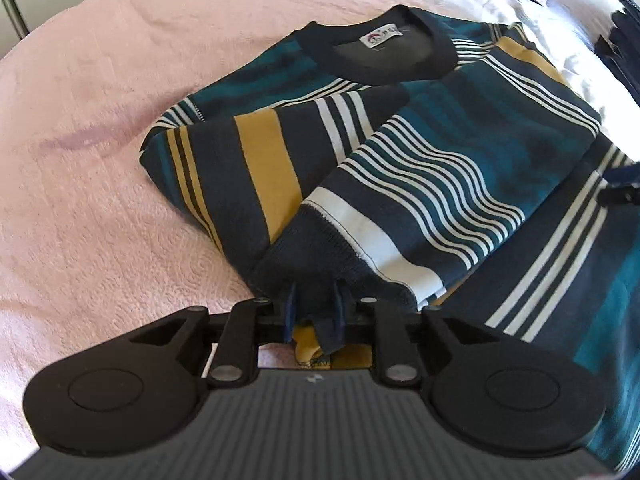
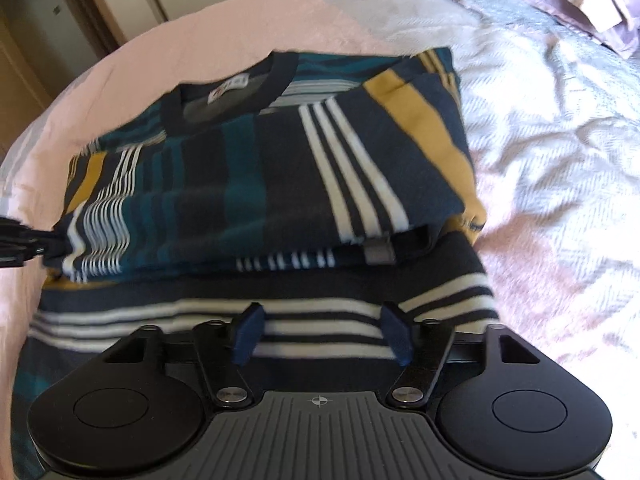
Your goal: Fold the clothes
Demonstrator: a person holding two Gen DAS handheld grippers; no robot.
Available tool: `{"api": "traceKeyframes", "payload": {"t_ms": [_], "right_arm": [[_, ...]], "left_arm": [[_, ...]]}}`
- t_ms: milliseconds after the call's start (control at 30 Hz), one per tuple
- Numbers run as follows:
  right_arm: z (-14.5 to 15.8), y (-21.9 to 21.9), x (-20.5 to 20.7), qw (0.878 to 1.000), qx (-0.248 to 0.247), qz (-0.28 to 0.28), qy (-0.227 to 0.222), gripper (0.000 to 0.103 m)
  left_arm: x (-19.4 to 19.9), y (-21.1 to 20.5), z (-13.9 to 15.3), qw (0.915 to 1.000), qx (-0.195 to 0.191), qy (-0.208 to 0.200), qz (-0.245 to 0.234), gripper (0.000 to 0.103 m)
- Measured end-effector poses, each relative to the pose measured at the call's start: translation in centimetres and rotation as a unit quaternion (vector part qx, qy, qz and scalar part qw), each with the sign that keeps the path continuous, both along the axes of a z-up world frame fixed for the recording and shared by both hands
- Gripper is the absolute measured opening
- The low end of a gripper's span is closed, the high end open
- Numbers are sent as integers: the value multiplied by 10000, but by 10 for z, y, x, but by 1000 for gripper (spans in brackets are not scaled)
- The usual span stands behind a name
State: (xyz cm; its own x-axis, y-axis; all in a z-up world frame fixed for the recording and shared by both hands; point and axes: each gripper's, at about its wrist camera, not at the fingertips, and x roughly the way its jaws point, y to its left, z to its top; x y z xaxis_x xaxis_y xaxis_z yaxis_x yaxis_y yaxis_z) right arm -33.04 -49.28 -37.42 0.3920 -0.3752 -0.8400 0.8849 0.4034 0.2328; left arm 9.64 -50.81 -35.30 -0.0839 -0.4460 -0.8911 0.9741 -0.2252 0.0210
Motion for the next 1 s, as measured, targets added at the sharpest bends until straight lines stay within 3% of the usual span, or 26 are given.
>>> {"api": "traceKeyframes", "payload": {"t_ms": [200,367,533,700,833,1000], "right_arm": [[6,18,-16,9999,72,71,23,71],[18,53,-41,9994,138,326,23,71],[24,92,-70,9955,300,895,122,71],[25,129,-91,9848,465,1592,513,71],[34,166,-99,9774,356,1901,848,71],[42,223,-90,9701,-9,2052,1294,71]], "left_arm": [[-10,30,18,9993,-4,-368,-97,17],[-32,96,28,9991,241,-306,-173,25],[-77,176,30,9961,503,-331,-644,29],[-127,248,37,9887,399,-561,-1334,34],[-161,299,44,9741,176,-639,-2160,48],[-190,366,31,9394,-212,-914,-3296,55]]}}
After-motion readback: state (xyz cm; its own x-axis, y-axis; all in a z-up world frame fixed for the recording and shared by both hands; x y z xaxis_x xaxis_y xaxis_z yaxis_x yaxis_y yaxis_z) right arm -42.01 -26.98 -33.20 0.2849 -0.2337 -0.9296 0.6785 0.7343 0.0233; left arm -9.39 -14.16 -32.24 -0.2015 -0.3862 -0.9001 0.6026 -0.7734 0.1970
